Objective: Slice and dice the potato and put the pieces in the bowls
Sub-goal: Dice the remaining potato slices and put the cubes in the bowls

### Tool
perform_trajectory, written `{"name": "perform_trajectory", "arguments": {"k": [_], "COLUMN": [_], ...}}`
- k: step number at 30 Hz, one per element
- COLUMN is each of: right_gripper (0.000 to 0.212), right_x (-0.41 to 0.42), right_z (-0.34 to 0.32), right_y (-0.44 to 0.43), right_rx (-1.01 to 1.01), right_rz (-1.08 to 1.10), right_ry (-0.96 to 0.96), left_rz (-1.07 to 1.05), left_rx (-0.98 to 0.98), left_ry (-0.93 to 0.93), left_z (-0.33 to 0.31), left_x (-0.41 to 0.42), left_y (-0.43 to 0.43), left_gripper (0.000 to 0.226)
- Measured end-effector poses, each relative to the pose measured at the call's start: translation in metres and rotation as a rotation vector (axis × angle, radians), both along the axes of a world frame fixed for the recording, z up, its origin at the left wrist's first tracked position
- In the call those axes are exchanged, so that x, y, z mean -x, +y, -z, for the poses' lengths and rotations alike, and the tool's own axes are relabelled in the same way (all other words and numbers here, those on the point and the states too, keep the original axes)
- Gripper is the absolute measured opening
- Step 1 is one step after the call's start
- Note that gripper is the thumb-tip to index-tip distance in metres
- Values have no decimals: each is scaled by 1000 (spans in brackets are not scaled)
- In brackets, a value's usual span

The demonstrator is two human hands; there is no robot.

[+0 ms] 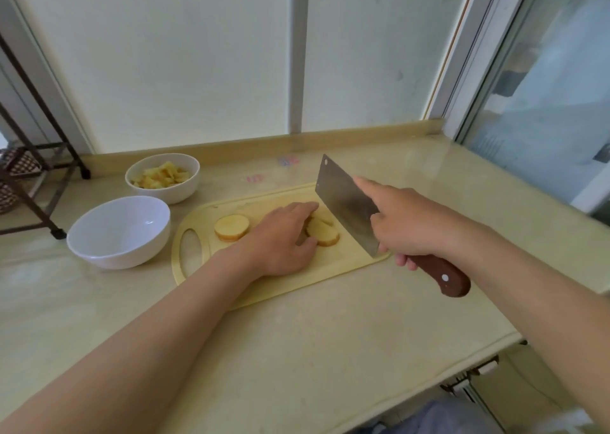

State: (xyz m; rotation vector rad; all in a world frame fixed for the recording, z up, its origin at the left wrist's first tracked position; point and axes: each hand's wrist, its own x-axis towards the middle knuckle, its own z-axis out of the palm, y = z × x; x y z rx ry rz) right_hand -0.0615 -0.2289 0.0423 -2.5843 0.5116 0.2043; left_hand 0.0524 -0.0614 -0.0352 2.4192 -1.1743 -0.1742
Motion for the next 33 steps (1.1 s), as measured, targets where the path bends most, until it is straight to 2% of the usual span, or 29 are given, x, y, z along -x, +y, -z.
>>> {"name": "perform_trajectory", "arguments": {"k": [4,16,21,26,33], "right_gripper": [80,76,56,67,78], "right_x": [1,4,11,8,-2], "right_z": [-2,0,1,4,6], "right_y": [19,23,22,27,35], "right_rx": [64,-29,-36,-57,-85], "right_rz": [-14,109,150,126,51], "right_ry": [5,-49,-38,-66,-80], "left_rz": [25,15,-3,-8,-1], "left_rx": [44,-23,-66,-94,-12], "left_ry": [-10,-41,-37,-93,-126], "left_z": [2,-3,-5,-7,-1], "left_x": [-4,-4,-1,5,5], "left_y": [1,2,-1,-4,5], "left_gripper": [56,59,42,54,58]}}
